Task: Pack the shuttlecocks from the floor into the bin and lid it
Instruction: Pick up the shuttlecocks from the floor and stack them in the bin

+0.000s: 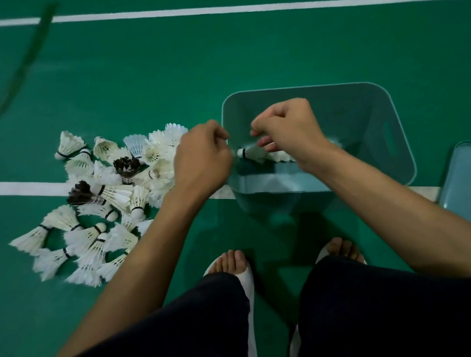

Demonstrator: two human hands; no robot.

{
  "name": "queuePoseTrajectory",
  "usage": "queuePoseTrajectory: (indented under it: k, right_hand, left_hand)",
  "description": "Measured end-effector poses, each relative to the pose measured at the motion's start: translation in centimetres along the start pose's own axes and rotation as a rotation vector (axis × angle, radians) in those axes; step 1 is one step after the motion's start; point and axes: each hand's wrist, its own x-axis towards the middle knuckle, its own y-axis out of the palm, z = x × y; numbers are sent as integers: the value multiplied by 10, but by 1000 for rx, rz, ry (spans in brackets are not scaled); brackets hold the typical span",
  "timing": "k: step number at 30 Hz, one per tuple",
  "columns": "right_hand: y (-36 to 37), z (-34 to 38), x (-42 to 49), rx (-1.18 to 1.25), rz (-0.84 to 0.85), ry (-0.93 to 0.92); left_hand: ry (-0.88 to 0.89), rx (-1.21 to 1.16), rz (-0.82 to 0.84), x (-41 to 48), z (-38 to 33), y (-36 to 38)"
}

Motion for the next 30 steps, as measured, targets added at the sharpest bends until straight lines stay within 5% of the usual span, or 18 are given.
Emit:
queuePoseTrajectory:
  k: [6, 9, 17, 24, 30]
  right_hand:
    - [94, 9, -51, -113, 279, -166]
    - [130, -16, -62, -274, 473, -83]
    - [168, -83, -37, -145, 413, 264]
    - [189, -91, -15, 30, 295, 445]
    - [181, -78, -30, -131, 124, 223]
  left_hand:
    - [-377, 54, -172, -19, 89, -13]
    - [-474, 244, -107, -16, 123, -14]
    - [-273, 400, 34, 11, 171, 8]
    - [-427, -131, -262, -9, 160, -11]
    - [-662, -646, -243, -22, 155, -21]
